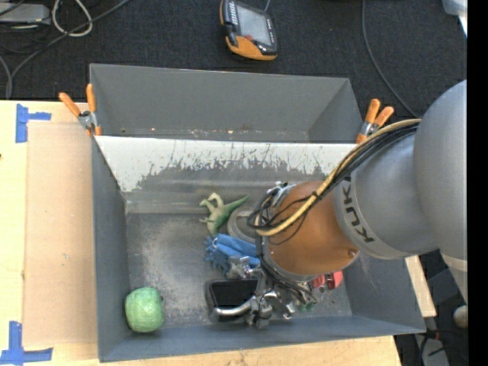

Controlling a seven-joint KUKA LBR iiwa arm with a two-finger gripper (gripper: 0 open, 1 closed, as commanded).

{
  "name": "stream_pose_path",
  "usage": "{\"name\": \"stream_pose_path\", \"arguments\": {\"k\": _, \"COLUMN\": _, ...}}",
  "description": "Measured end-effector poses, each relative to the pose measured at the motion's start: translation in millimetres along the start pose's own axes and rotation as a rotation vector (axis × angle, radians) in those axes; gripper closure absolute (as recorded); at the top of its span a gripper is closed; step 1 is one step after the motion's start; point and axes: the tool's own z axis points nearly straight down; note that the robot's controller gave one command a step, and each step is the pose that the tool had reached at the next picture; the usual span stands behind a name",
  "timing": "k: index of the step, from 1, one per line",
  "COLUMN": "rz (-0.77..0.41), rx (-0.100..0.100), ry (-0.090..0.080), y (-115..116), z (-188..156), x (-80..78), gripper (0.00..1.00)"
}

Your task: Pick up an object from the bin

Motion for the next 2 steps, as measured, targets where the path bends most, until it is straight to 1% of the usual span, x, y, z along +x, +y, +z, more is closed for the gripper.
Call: {"name": "stream_pose_path", "arguments": {"k": 2, "rz": 0.002, "rx": 0.000, "ry": 0.000, "y": -0.1, "z": 0.0, "x": 0.0, "gripper": 1.00}}
